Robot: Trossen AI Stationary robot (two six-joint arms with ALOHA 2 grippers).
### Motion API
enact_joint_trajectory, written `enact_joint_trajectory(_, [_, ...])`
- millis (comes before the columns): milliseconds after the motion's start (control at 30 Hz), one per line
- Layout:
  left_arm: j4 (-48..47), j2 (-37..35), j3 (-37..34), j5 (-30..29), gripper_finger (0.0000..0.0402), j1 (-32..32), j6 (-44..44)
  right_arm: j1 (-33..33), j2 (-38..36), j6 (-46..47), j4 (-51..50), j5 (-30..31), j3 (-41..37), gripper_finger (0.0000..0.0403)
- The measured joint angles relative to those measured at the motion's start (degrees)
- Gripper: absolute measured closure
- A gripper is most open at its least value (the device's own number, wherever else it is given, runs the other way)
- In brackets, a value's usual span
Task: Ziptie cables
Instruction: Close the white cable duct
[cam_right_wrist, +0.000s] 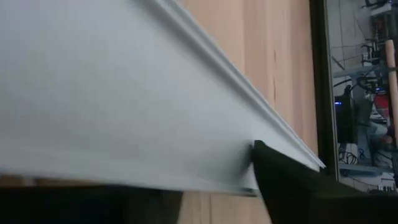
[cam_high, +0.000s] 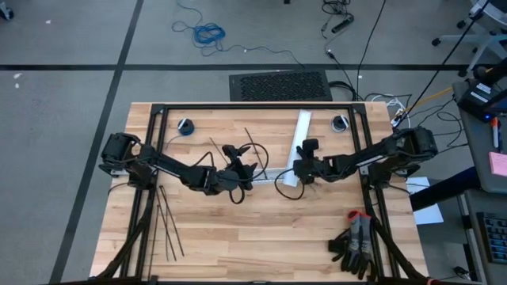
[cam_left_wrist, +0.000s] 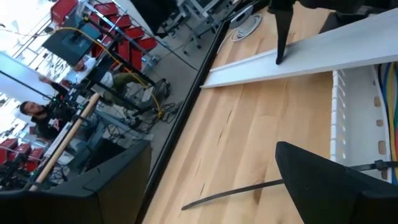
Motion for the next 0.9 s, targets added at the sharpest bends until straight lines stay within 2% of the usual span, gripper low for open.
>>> enact_joint_trajectory(233, [-1.03, 0.00, 0.00, 0.02, 0.0062, 1.80, -1.54, -0.23, -1.59, -2.94, -0.13, 3.45, 0.17, 0.0369])
enact_joint_trajectory(333, [-5.31, 0.07, 0.00, 1.02, 0.0062, 4.73, -7.90, 0.47, -3.02, -3.10, -2.25, 5.40, 1.32, 0.0370])
enact_joint_trajectory(433, [-10.82, 0.12, 0.00, 6.30, 0.0062, 7.76, -14.33, 1.13, -5.55, -2.83, -6.99, 5.41, 4.49, 0.0381])
enact_joint_trajectory(567, [-9.01, 0.13, 0.00, 8.75, 0.0062, 8.54, -13.17, 2.84, -8.74, -0.45, -19.13, 3.19, 11.52, 0.0391])
enact_joint_trajectory(633, [-5.37, 0.13, 0.00, 9.04, 0.0062, 7.69, -9.47, 3.27, -10.10, 2.08, -27.12, -1.37, 16.29, 0.0391])
enact_joint_trajectory(733, [3.26, 0.13, 0.00, 9.95, 0.0062, 5.45, -1.49, 3.09, -11.30, 6.35, -38.50, -11.57, 23.63, 0.0391])
enact_joint_trajectory(900, [15.20, 0.13, 0.00, 16.45, 0.0062, 1.63, 8.93, 1.57, -11.43, 9.81, -53.44, -30.87, 33.28, 0.0394])
